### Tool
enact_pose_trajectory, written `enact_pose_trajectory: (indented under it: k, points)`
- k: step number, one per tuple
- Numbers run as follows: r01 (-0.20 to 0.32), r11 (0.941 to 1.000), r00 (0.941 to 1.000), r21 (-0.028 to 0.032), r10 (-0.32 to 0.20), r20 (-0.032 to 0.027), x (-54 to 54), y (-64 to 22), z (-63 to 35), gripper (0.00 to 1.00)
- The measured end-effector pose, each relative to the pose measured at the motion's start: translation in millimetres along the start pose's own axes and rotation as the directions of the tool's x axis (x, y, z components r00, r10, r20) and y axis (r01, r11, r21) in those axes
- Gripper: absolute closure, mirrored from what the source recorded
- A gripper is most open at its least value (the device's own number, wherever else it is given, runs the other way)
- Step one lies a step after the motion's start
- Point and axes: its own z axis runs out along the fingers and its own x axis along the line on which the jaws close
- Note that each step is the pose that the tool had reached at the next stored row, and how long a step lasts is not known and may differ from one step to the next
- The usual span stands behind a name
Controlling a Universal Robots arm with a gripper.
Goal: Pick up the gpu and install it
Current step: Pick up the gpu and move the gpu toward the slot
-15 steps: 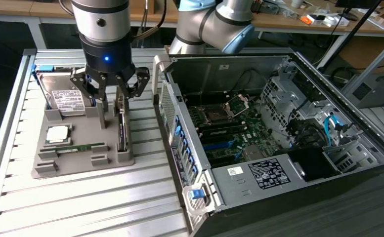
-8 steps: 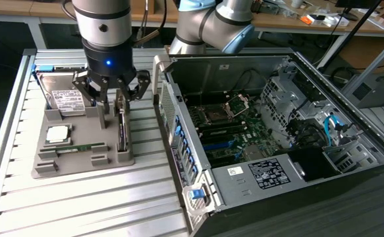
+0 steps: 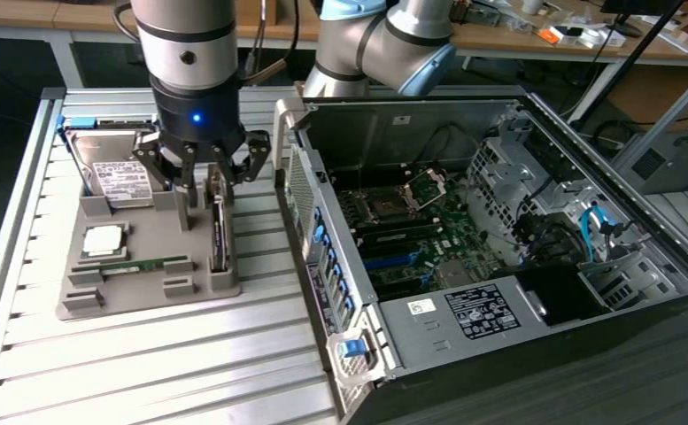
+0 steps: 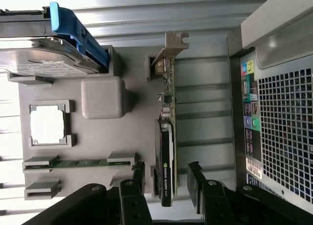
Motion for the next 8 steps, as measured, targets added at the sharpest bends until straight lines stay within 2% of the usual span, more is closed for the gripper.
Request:
enact_pose_trajectory:
  k: [8]
  points:
    - [0.0, 1.0, 1.0, 0.0014, 0.0, 0.0002, -0.2, -0.1, 5.3, 0.52]
